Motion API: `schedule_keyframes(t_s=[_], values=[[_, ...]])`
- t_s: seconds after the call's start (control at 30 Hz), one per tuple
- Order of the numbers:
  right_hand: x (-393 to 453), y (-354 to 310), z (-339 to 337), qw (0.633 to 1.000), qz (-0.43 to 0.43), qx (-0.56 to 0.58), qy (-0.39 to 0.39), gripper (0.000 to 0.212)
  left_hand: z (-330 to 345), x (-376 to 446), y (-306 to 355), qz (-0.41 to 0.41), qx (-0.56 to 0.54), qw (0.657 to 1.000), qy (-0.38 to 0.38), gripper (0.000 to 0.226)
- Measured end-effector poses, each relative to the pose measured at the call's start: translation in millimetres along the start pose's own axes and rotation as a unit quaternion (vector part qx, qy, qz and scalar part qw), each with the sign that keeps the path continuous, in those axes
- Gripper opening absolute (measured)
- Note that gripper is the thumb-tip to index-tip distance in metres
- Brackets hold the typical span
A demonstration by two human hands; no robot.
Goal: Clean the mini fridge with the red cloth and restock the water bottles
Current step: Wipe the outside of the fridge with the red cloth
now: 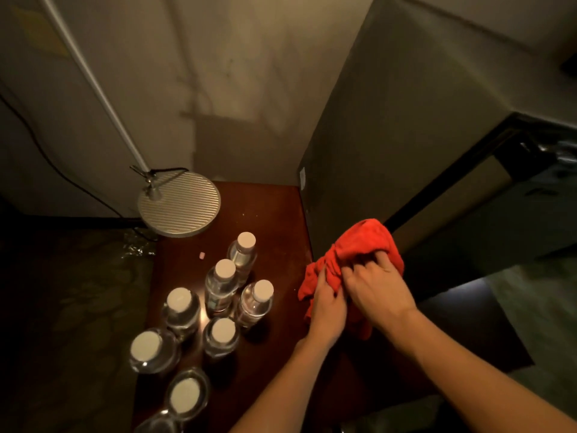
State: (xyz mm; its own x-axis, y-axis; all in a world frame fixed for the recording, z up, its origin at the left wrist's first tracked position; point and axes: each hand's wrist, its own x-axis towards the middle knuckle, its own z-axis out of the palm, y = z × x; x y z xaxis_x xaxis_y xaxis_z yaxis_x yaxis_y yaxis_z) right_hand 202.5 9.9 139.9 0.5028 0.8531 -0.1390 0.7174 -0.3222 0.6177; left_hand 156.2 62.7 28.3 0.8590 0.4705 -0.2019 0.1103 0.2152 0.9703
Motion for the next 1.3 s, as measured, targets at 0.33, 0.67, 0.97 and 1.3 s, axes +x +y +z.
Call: schedule_keyframes(t_s=[0.33,0.67,0.97,1.3], values=[[-69,-7,-4,0.962,0.086,0.244,0.090,0.029,-44,-62,50,0.110,0.251,0.961,-0.043,0.050],[-88,-12,-41,0.851,0.214,0.446,0.175,0.014,-52,-85,121,0.239,0.254,0.937,-0.004,0.038],[-123,37,-83,0.806,0.200,0.517,0.207,0.061,-58,-96,169,0.189,0.137,0.972,0.023,0.022],[-109,125,-105,0.809,0.286,0.351,0.375,0.048,-36,-76,206,0.267,0.170,0.949,0.012,0.036]])
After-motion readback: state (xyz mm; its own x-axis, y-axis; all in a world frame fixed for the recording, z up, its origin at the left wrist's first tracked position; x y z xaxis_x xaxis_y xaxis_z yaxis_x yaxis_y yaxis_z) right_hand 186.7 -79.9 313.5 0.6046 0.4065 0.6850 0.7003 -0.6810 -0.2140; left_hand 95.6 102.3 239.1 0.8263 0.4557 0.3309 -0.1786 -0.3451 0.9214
